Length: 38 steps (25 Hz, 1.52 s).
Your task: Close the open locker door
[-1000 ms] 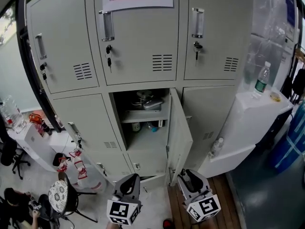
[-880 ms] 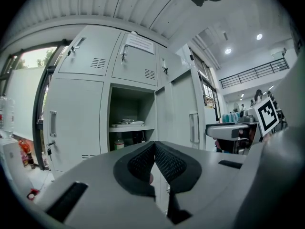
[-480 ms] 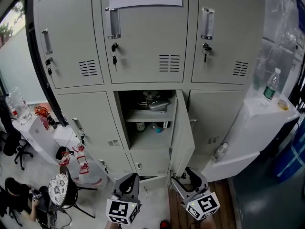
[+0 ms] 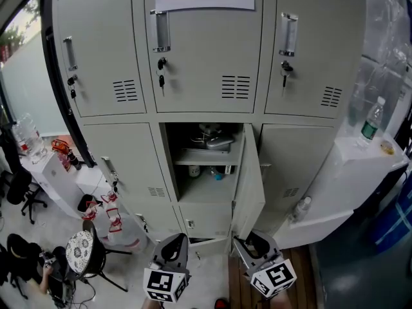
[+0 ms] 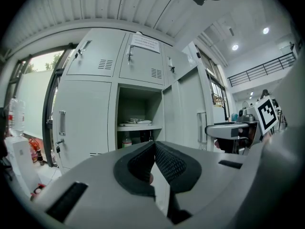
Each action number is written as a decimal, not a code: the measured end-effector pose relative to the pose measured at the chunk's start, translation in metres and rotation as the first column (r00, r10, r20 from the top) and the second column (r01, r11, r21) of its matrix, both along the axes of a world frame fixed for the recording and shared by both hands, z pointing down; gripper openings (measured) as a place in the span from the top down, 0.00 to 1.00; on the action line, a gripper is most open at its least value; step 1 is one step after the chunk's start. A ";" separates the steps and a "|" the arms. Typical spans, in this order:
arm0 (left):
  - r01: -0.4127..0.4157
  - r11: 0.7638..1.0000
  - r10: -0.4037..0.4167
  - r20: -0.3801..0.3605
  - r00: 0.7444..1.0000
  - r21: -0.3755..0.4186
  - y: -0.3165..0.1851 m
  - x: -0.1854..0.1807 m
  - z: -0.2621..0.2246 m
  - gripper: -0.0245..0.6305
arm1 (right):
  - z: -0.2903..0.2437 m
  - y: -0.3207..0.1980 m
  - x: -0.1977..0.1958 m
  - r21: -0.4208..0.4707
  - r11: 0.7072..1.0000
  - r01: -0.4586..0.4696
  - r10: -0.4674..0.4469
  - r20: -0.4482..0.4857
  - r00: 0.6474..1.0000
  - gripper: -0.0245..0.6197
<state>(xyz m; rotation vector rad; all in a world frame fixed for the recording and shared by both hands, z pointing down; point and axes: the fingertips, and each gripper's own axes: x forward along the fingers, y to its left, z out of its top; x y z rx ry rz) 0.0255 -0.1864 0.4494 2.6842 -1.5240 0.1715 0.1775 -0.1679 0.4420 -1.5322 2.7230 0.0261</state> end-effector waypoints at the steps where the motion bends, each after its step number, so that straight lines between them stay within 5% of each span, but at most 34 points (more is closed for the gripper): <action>1: 0.003 1.000 -0.003 0.000 1.000 0.000 0.000 -0.001 0.000 0.93 | 0.000 0.000 -0.001 -0.001 1.000 0.005 -0.005 0.001 1.000 0.72; 38: 0.294 0.955 -0.295 0.003 0.956 0.018 0.017 -0.071 0.001 0.93 | 0.001 -0.036 -0.087 0.003 0.959 0.282 -0.282 -0.010 0.959 0.77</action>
